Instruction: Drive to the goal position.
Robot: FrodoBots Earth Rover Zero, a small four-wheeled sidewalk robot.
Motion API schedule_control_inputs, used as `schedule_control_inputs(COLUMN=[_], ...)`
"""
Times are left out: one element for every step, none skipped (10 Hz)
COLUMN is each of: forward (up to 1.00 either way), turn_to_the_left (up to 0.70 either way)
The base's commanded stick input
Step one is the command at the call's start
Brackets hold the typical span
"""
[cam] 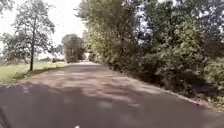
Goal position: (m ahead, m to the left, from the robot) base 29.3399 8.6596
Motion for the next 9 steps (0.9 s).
schedule_control_inputs(forward=[1.00, 1.00, 1.00, 1.00, 1.00, 1.00, 1.00, 1.00, 1.00], turn_to_the_left=[-0.06, -0.06, -0.06, -0.06, -0.06, -0.06, -0.06, -0.06, -0.06])
